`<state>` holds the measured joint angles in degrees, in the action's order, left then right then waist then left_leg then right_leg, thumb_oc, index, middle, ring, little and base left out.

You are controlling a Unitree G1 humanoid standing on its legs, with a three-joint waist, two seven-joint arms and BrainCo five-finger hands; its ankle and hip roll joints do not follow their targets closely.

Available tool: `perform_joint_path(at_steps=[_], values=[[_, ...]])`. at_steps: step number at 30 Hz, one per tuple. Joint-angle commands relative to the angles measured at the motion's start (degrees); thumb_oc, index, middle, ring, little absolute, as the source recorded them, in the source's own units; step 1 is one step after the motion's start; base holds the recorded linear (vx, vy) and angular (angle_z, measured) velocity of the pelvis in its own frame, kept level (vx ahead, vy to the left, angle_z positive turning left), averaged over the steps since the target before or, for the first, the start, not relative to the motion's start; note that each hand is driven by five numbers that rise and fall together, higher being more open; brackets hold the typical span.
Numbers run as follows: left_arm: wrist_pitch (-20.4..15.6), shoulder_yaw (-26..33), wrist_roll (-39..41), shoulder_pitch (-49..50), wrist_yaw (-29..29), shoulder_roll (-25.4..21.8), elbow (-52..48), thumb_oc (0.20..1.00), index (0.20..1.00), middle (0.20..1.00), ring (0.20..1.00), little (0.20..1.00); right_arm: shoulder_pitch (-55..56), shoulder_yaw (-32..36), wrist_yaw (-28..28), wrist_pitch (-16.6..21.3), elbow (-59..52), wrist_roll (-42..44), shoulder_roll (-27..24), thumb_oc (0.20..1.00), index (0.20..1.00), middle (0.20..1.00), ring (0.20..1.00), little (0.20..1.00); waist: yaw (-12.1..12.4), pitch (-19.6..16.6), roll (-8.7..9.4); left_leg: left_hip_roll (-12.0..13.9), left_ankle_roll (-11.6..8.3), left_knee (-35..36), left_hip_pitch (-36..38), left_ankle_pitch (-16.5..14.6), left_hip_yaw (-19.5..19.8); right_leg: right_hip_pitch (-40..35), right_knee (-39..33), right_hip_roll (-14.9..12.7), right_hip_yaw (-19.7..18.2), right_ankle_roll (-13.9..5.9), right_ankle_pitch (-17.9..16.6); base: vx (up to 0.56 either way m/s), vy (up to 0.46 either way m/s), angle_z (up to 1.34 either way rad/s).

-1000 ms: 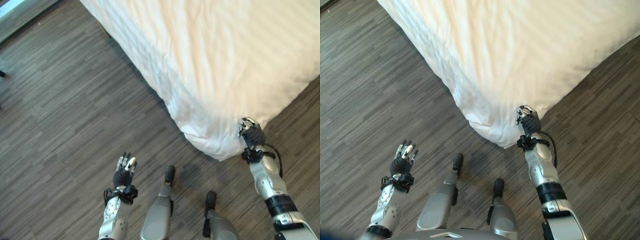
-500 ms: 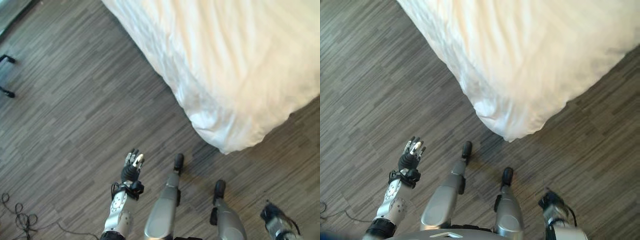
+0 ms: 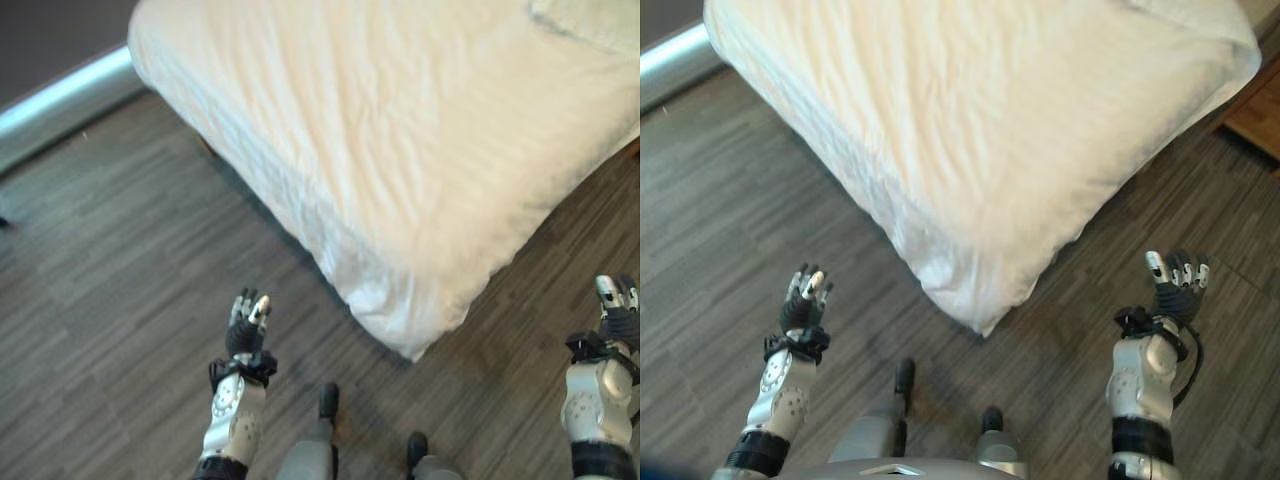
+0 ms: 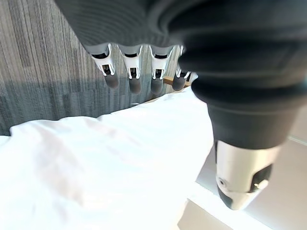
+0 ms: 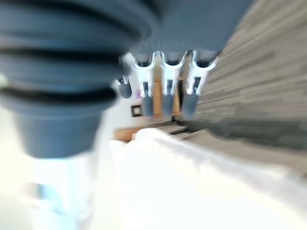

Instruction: Making the bed.

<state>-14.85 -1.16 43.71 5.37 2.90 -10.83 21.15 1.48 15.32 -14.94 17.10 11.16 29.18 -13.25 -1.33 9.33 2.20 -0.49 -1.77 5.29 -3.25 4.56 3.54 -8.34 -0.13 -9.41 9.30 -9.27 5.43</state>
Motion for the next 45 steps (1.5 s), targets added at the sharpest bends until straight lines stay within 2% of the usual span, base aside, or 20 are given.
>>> perform_joint_path(at_steps=[1, 7, 8, 11, 15, 17, 18, 20, 23, 25, 28, 29, 30, 31, 32, 33, 34, 35, 38, 45], values=[[-1.6, 3.2, -1.7, -2.6, -2.1, 0.5, 0.6, 1.000, 1.000, 1.000, 1.000, 1.000, 1.4, -1.4, 4.5, 0.4, 1.9, -1.2, -0.6, 1.000, 1.000, 1.000, 1.000, 1.000, 0.8, -2.5, -0.63, -0.1, -0.23, -1.2, 3.8, -3.6, 0.1, 7.3, -1.7, 1.2, -2.6, 0.86, -6.3, 0.02, -0.012, -0.25], [-1.0, 1.9, -4.1, -0.8, -1.6, 1.7, 0.2, 1.000, 1.000, 1.000, 1.000, 1.000, 5.9, -9.4, 8.5, -1.8, 1.0, -1.5, 4.5, 1.000, 1.000, 1.000, 1.000, 1.000, 0.5, -5.3, -0.83, -0.1, 0.57, -1.7, 7.1, -5.0, -1.2, 5.3, -0.2, 1.1, -3.3, 0.93, -5.5, 0.04, 0.019, -0.08], [-1.0, 2.1, -4.8, -0.6, -1.9, 1.4, -0.1, 1.000, 1.000, 1.000, 1.000, 1.000, 7.0, -9.8, 9.2, -2.3, -1.2, -4.5, 3.2, 1.000, 1.000, 1.000, 1.000, 1.000, 0.1, -5.5, -0.80, -0.2, 0.78, -1.7, 7.9, -5.3, -1.9, 5.2, 0.3, 0.9, -4.0, 0.70, -5.7, 0.02, 0.057, -0.15], [-1.3, 2.9, -6.0, 0.0, -2.9, 0.7, -0.7, 1.000, 1.000, 1.000, 1.000, 1.000, 9.3, -7.3, 8.8, -2.1, -4.9, -10.0, 1.6, 1.000, 1.000, 1.000, 1.000, 1.000, -1.3, -4.6, -0.99, -0.4, 0.92, -1.0, 7.8, -5.0, -4.4, 6.7, 0.3, 0.6, -5.0, -0.18, -7.6, -0.06, 0.066, -0.18], [-1.6, 2.8, -6.6, -0.6, -2.8, -0.3, -0.7, 1.000, 1.000, 1.000, 1.000, 1.000, 9.6, -5.5, 7.3, -1.5, -5.3, -8.8, 3.0, 1.000, 1.000, 1.000, 1.000, 1.000, -2.8, -2.1, -1.50, 0.1, 0.73, -0.3, 5.8, -4.1, -8.1, 11.6, 1.1, 0.8, -5.6, -1.38, -10.5, -0.27, 0.050, -0.59], [-1.4, 3.8, -7.5, -1.3, -2.5, -2.0, -1.3, 1.000, 1.000, 1.000, 1.000, 1.000, 8.5, -6.4, 6.8, -1.6, -5.7, -9.5, 3.1, 1.000, 1.000, 1.000, 1.000, 1.000, -2.8, 0.3, -3.08, 3.0, 0.66, -0.3, 4.0, -2.5, -14.0, 13.0, 8.6, -1.6, 3.2, -0.81, -6.4, -0.33, -0.002, -0.85], [-1.4, 3.8, -7.5, -1.4, -2.5, -2.0, -1.3, 1.000, 1.000, 1.000, 1.000, 1.000, 8.5, -6.4, 6.7, -1.6, -5.7, -9.5, 3.1, 1.000, 1.000, 1.000, 1.000, 1.000, -2.8, 0.3, -3.04, 3.0, 0.66, -0.3, 3.9, -2.4, -14.1, 13.3, 8.8, -1.7, 3.1, -0.77, -6.5, -0.18, -0.020, -1.84], [-1.8, 4.5, -5.8, -1.8, -3.3, -2.1, -2.3, 1.000, 1.000, 1.000, 1.000, 1.000, 7.4, -7.9, 7.3, -2.4, -5.3, -10.7, 2.7, 1.000, 1.000, 1.000, 1.000, 1.000, -2.1, 0.0, -2.49, 4.4, 0.58, -0.5, 3.9, -1.7, -18.1, 10.8, 13.7, -3.5, 3.7, -0.57, -5.1, -0.22, -0.070, -1.54], [-2.0, 4.5, -5.2, -1.9, -3.6, -1.7, -2.7, 1.000, 1.000, 1.000, 1.000, 1.000, 5.9, -8.5, 6.5, -2.4, -5.5, -11.9, 2.3, 1.000, 1.000, 1.000, 1.000, 1.000, -0.8, -1.0, -1.72, 4.9, 0.17, -0.9, 3.3, -1.2, -20.2, 8.1, 10.7, -5.0, 5.0, -1.04, -5.5, -0.19, -0.165, -0.72], [-2.4, 4.4, -5.0, -2.4, -3.0, -1.0, -1.7, 1.000, 1.000, 1.000, 1.000, 1.000, 3.8, -10.3, 6.2, -1.4, -5.5, -10.1, 2.1, 1.000, 1.000, 1.000, 1.000, 1.000, 0.2, -2.2, -0.43, 7.2, -1.93, -2.7, -0.1, 1.3, -23.3, 4.6, -0.1, -2.6, 5.1, -1.31, -4.4, -0.24, -0.409, -1.08], [-2.4, 4.2, -4.9, -2.3, -2.9, -0.8, -1.2, 1.000, 1.000, 1.000, 1.000, 1.000, 4.3, -10.7, 6.6, -1.4, -5.6, -9.5, 1.7, 1.000, 1.000, 1.000, 1.000, 1.000, 0.3, -2.1, -0.45, 8.6, -3.05, -3.6, -0.9, 2.5, -23.1, 4.4, -1.4, -1.0, 4.0, -0.44, -4.2, -0.11, -0.261, -0.41], [-2.1, 3.7, -4.1, -3.0, -2.8, -0.3, -0.7, 1.000, 1.000, 1.000, 1.000, 1.000, 4.9, -10.9, 7.6, -1.5, -7.8, -9.0, 0.2, 1.000, 1.000, 1.000, 1.000, 1.000, -0.2, -0.6, -0.31, 11.7, -5.33, -7.1, -2.6, 4.2, -22.0, 3.7, -2.2, 1.2, 4.4, 0.86, -3.8, -0.18, -0.380, -0.56], [-2.0, 3.6, -3.9, -2.8, -2.9, 0.1, -0.5, 1.000, 1.000, 1.000, 1.000, 1.000, 5.3, -11.2, 8.1, -1.4, -8.0, -8.4, -0.2, 1.000, 1.000, 1.000, 1.000, 1.000, -0.3, 0.2, -0.03, 12.5, -5.93, -9.6, -3.1, 4.0, -21.0, 2.9, -2.8, 1.9, 4.8, 1.40, -3.7, -0.23, -0.463, 0.19], [-2.0, 3.1, -4.4, -2.4, -3.1, 0.4, -0.6, 1.000, 1.000, 1.000, 1.000, 1.000, 5.5, -11.9, 8.4, -1.6, -7.9, -8.7, -1.0, 1.000, 1.000, 1.000, 1.000, 1.000, 0.4, 1.1, 0.35, 11.4, -5.73, -12.3, -3.2, 2.8, -16.8, 2.8, -2.3, 2.0, 4.1, 1.89, -3.3, -0.18, -0.342, 0.65], [-2.1, 1.6, -5.5, -1.4, -3.6, 1.2, -1.1, 1.000, 1.000, 1.000, 1.000, 1.000, 4.9, -12.5, 8.5, -1.8, -5.6, -9.2, -2.0, 1.000, 1.000, 1.000, 1.000, 1.000, 2.8, 2.5, 0.55, 6.4, -6.03, -14.7, -3.6, 1.3, -4.7, 3.1, -1.8, 2.6, 2.2, 2.32, -3.6, -0.12, -0.214, 0.00], [-2.1, 1.6, -5.5, -1.4, -3.6, 1.2, -1.1, 1.000, 1.000, 1.000, 1.000, 1.000, 4.9, -12.5, 8.5, -1.7, -5.5, -9.2, -2.0, 1.000, 1.000, 1.000, 1.000, 1.000, 2.7, 2.4, 0.55, 6.4, -6.01, -14.6, -3.7, 1.4, -4.6, 3.2, -1.8, 2.5, 2.3, 2.32, -3.7, -0.11, -0.290, -0.97], [-1.7, 0.9, -4.1, -0.6, -4.5, 2.3, -1.2, 1.000, 1.000, 1.000, 1.000, 1.000, 5.1, -11.9, 8.8, -1.8, -3.7, -5.7, -0.8, 1.000, 1.000, 1.000, 1.000, 1.000, 3.0, 1.8, 1.55, 3.5, -4.36, -14.7, -3.5, -1.8, -3.6, 2.8, -2.5, 3.2, 1.3, 2.64, -4.4, -0.04, -0.157, -1.42], [-1.7, 0.9, -4.1, -0.6, -4.5, 2.3, -1.3, 1.000, 1.000, 1.000, 1.000, 1.000, 5.2, -11.9, 8.8, -1.8, -3.7, -5.7, -0.8, 1.000, 1.000, 1.000, 1.000, 1.000, 3.0, 1.8, 1.58, 3.4, -4.33, -14.7, -3.5, -1.8, -3.6, 2.8, -2.6, 3.1, 1.2, 2.62, -4.4, -0.03, -0.205, -0.81], [-0.5, -0.8, -3.3, 0.7, -5.0, 3.3, -1.7, 1.000, 1.000, 1.000, 1.000, 1.000, 7.0, -11.9, 9.7, -1.4, -2.7, -0.6, 1.9, 1.000, 1.000, 1.000, 1.000, 1.000, 3.1, -0.2, 1.31, -0.6, -1.02, -12.6, -1.6, -4.0, -3.0, 3.1, -2.5, 4.7, 0.5, 3.45, -4.5, 0.02, -0.079, -0.10], [1.4, -5.8, -5.3, -0.1, -6.1, 1.9, -2.5, 1.000, 1.000, 1.000, 1.000, 1.000, 7.5, -14.0, 10.1, -1.8, -2.9, 0.5, 3.6, 1.000, 1.000, 1.000, 1.000, 1.000, 0.9, -2.4, 0.07, -1.0, -0.27, -6.1, 2.2, -2.3, -2.3, 3.2, -2.7, 6.1, 1.1, 3.88, -4.4, 0.00, 0.011, 0.23]])
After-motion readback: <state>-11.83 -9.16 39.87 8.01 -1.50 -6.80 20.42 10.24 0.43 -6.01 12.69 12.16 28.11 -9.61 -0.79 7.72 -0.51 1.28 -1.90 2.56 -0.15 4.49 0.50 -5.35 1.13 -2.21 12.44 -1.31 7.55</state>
